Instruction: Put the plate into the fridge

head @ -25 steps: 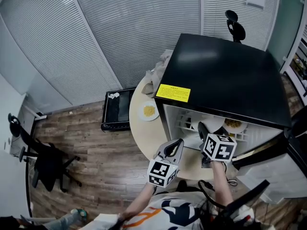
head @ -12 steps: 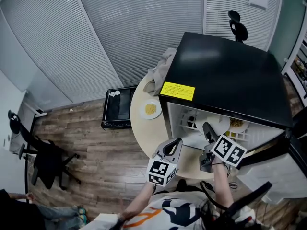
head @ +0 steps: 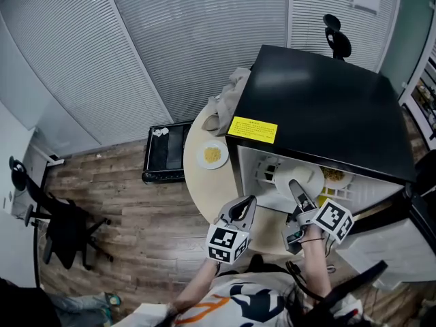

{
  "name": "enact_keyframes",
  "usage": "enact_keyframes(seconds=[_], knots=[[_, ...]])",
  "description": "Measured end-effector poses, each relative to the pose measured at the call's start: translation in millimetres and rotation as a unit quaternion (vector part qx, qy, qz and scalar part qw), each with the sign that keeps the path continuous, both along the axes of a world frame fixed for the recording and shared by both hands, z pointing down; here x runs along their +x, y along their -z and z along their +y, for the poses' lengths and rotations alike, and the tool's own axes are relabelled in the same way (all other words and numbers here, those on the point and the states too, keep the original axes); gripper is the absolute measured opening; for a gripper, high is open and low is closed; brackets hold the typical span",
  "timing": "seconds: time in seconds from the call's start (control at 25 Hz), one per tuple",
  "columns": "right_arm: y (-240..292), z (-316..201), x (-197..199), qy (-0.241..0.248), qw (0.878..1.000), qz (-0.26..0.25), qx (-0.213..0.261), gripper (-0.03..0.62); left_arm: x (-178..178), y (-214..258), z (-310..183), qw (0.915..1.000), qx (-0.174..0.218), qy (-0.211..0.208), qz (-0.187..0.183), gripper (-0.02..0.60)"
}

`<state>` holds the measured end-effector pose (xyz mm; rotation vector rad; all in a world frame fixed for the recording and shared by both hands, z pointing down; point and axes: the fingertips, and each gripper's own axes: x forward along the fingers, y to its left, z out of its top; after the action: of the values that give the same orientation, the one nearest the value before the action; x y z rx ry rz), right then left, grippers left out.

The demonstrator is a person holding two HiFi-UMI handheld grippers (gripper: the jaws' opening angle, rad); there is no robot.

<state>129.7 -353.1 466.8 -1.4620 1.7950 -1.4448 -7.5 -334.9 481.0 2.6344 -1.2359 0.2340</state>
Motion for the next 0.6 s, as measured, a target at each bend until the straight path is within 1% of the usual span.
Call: enact_keyframes(seconds=[0.2,0.4,0.6], knots=[[-18,10,-1,0.006,1.0,-0.015,-0.027,0.29,-3,-2,-1,1.0,-0.001,0.004,0.001,0.012],[-20,-5,-5,0.009,0.999,-0.025,-0.021,0.288,0,-3,-3,1.0,-0.003,0.001,0.003,0.012],[-28,-21,-12,0.012,0.998,-0.056,-0.025,0.29,2,-4,-4,1.0,-0.004,-0.001,0.003,0.012]])
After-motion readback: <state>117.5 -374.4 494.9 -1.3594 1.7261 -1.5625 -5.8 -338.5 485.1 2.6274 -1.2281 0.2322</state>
